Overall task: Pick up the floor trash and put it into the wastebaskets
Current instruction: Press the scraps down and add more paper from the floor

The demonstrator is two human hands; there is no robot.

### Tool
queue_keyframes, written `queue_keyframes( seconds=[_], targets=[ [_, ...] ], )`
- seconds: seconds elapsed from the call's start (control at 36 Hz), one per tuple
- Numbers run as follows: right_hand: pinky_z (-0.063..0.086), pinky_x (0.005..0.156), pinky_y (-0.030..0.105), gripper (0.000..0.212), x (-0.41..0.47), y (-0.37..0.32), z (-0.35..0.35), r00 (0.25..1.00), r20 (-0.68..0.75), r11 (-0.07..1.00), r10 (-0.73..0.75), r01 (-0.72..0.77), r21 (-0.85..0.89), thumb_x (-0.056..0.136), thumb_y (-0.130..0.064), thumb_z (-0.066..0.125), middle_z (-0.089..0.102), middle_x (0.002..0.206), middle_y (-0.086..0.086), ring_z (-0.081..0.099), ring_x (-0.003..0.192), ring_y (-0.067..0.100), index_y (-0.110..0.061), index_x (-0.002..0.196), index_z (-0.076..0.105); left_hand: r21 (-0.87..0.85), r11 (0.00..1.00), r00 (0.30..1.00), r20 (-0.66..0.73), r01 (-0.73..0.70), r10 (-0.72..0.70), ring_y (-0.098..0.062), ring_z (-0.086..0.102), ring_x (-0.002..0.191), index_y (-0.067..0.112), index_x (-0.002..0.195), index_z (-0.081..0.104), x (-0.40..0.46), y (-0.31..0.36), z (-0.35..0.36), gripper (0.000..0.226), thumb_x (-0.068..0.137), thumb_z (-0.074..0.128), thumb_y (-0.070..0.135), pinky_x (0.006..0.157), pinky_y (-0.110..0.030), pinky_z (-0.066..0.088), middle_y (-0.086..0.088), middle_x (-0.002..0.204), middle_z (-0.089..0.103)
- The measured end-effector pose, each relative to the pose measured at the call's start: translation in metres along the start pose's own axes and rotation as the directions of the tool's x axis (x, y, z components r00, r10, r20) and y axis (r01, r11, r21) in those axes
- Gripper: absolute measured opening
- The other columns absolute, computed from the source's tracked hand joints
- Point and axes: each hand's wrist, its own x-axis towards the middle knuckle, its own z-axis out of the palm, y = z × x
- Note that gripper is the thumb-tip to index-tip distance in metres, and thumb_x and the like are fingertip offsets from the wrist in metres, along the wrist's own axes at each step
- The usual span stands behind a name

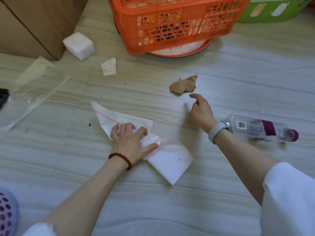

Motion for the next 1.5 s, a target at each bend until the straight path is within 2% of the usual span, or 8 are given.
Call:
queue_keyframes(
  seconds=[0.14, 0.28, 0.5, 0.75, 0.94, 1.06, 1.31, 1.5],
  targets=[
    [0.037, 0.076, 0.035, 0.053, 0.031, -0.012, 0.009, 0.999, -0.031, 0.981, -0.032, 0.026, -0.194, 0.093, -0.043, 0.039, 0.040, 0.109, 0.009, 0.047, 0.090, 0.029, -0.012, 0.135, 0.030, 0.071, 0.997, 0.997, -0.067, 0.039, -0.034, -0.027, -0.010, 0.142, 0.039, 0.127, 0.036, 0.002, -0.003, 0.018, 0.088, 0.052, 0.033, 0.085, 0.104, -0.044, -0.025, -0.012, 0.153, 0.005],
    [0.036, 0.079, 0.038, 0.099, 0.050, -0.016, 0.018, 0.998, 0.006, 0.955, 0.059, -0.055, -0.291, 0.082, -0.060, 0.049, 0.037, 0.135, 0.017, 0.050, 0.110, 0.038, -0.018, 0.146, -0.012, 0.088, 0.994, 0.997, 0.029, 0.065, -0.067, -0.029, -0.025, 0.139, 0.040, 0.142, -0.013, 0.005, -0.004, 0.020, 0.109, 0.050, 0.017, 0.089, 0.109, -0.053, -0.017, -0.009, 0.153, -0.022],
    [0.036, 0.074, 0.038, 0.055, 0.049, -0.029, 0.031, 0.995, -0.097, 0.817, 0.016, -0.068, -0.572, 0.096, -0.037, 0.039, 0.046, 0.128, 0.019, 0.055, 0.105, 0.039, -0.001, 0.137, 0.030, 0.014, 1.000, 0.998, -0.070, -0.008, 0.009, -0.022, -0.004, 0.142, 0.024, 0.142, 0.032, 0.006, -0.006, 0.022, 0.098, 0.062, 0.023, 0.080, 0.108, -0.043, -0.015, -0.006, 0.154, 0.017],
    [0.033, 0.064, 0.030, 0.006, -0.015, 0.000, 0.018, 0.998, -0.012, 0.927, -0.061, 0.052, -0.370, 0.088, -0.022, 0.043, 0.054, 0.089, 0.006, 0.052, 0.079, 0.031, -0.019, 0.084, 0.046, -0.083, 0.985, 0.930, -0.349, -0.152, 0.114, -0.024, 0.039, 0.093, 0.005, 0.081, 0.059, 0.005, 0.000, 0.030, 0.035, 0.078, 0.049, 0.039, 0.090, -0.038, 0.030, -0.013, 0.087, 0.056],
    [0.034, 0.062, 0.031, 0.011, -0.088, 0.033, 0.002, 1.000, -0.009, 0.922, 0.026, -0.027, -0.387, 0.086, -0.027, 0.045, 0.052, 0.087, 0.004, 0.052, 0.078, 0.031, -0.019, 0.079, 0.044, -0.361, 0.924, 0.983, -0.176, -0.122, 0.061, -0.027, 0.049, 0.088, 0.022, 0.083, 0.046, -0.020, 0.012, 0.022, 0.039, 0.066, 0.055, -0.012, 0.067, -0.027, 0.042, -0.011, 0.096, 0.052],
    [0.028, 0.052, 0.029, 0.020, -0.120, 0.035, -0.007, 0.995, 0.033, 0.947, 0.095, -0.080, -0.311, 0.086, -0.031, 0.048, 0.050, 0.075, 0.003, 0.049, 0.072, 0.028, -0.015, 0.075, 0.043, -0.314, 0.949, 0.992, -0.127, -0.023, -0.018, -0.030, 0.045, 0.120, 0.000, 0.108, 0.058, -0.032, 0.004, -0.005, 0.029, 0.081, 0.053, -0.008, 0.091, -0.026, 0.034, -0.018, 0.134, 0.042],
    [0.044, 0.073, 0.034, 0.062, -0.151, -0.043, 0.005, 0.953, 0.304, 0.886, -0.001, 0.142, -0.442, 0.086, -0.060, 0.043, 0.058, 0.123, 0.004, 0.058, 0.102, 0.027, -0.016, 0.130, 0.043, -0.284, 0.956, 0.968, -0.252, -0.079, 0.005, -0.031, 0.060, 0.087, 0.020, 0.104, 0.065, -0.061, -0.022, -0.119, 0.043, 0.074, 0.035, 0.013, 0.073, -0.035, 0.048, -0.010, 0.098, 0.063],
    [0.043, 0.065, 0.033, 0.041, -0.164, -0.146, 0.028, 0.957, 0.228, 0.929, -0.179, 0.241, -0.280, 0.096, -0.030, 0.039, 0.064, 0.074, 0.016, 0.059, 0.076, 0.034, -0.002, 0.069, 0.054, -0.236, 0.970, 0.941, -0.339, -0.064, -0.021, -0.032, 0.055, 0.091, 0.015, 0.101, 0.069, -0.108, -0.038, -0.230, 0.051, 0.070, 0.029, 0.025, 0.077, -0.039, 0.047, -0.011, 0.100, 0.059]
  ],
)
